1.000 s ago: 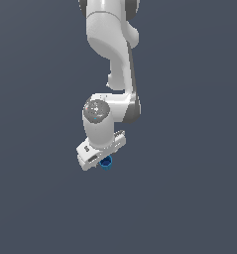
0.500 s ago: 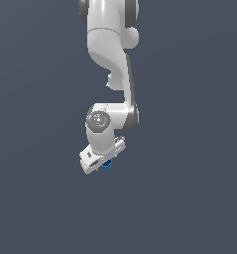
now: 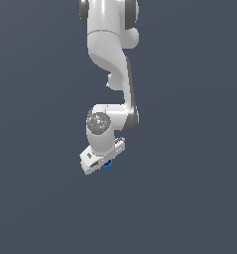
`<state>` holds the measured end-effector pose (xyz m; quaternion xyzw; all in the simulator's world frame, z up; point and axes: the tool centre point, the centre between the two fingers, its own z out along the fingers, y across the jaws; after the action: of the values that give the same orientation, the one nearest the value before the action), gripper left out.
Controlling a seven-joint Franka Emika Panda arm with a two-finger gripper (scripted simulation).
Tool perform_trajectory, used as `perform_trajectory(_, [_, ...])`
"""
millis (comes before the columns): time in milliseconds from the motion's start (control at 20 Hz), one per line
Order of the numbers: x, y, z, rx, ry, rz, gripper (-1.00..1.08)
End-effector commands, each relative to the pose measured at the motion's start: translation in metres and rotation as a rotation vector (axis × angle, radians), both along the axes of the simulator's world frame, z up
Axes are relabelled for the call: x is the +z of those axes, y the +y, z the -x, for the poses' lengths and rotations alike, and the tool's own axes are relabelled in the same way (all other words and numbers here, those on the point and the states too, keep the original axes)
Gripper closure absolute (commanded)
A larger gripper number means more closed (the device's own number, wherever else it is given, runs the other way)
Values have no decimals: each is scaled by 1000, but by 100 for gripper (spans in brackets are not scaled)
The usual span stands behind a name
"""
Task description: Pick up the object and move it to a goal position.
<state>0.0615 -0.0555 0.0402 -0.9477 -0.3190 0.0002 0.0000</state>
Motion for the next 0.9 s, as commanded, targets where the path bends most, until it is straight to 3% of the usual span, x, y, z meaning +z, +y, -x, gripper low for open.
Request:
perform_trajectory(0, [0,0,0,0,0,0,108])
perform_trajectory(450, [4,4,2,0,0,0,108])
perform_trajectory(850, [29,26,18,0,0,0,108])
